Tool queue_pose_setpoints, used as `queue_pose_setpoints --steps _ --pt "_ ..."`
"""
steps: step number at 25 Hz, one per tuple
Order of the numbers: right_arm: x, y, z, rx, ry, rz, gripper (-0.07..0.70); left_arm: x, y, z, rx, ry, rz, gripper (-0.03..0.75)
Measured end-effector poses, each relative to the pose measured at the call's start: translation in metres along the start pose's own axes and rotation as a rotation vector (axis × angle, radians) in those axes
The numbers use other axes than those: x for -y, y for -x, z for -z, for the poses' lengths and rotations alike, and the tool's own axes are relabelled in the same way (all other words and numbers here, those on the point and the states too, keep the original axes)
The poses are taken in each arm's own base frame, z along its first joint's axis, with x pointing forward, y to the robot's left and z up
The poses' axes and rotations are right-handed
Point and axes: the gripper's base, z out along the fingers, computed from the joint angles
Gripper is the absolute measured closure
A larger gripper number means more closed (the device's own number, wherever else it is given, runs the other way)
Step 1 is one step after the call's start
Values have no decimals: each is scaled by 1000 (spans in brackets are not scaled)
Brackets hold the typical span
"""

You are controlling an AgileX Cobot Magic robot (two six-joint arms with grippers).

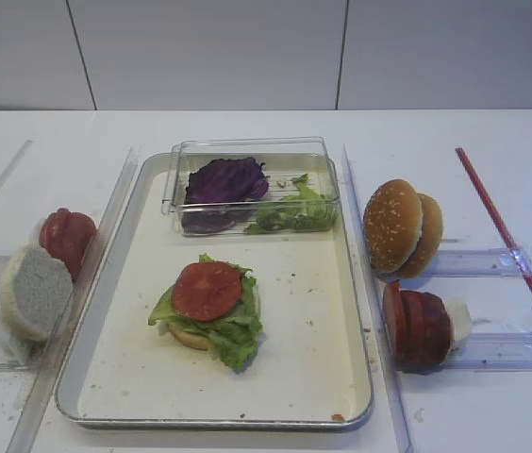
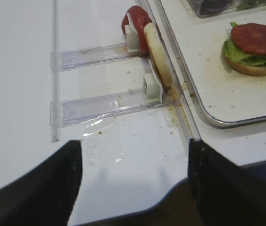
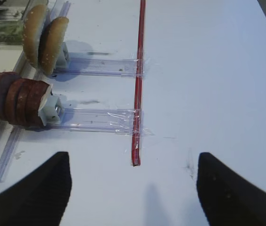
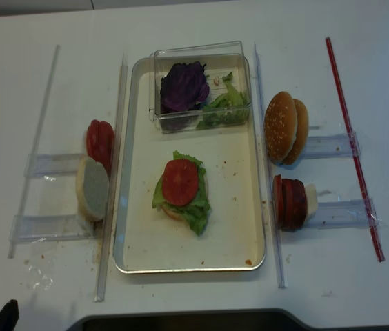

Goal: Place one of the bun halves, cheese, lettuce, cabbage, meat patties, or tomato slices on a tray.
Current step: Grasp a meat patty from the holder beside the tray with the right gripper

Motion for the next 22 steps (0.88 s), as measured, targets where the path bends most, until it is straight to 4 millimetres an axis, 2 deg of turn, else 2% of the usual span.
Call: queue_pose_setpoints --steps 22 --pt "0 0 0 0 0 0 69 0 0 0 0 0 0 276"
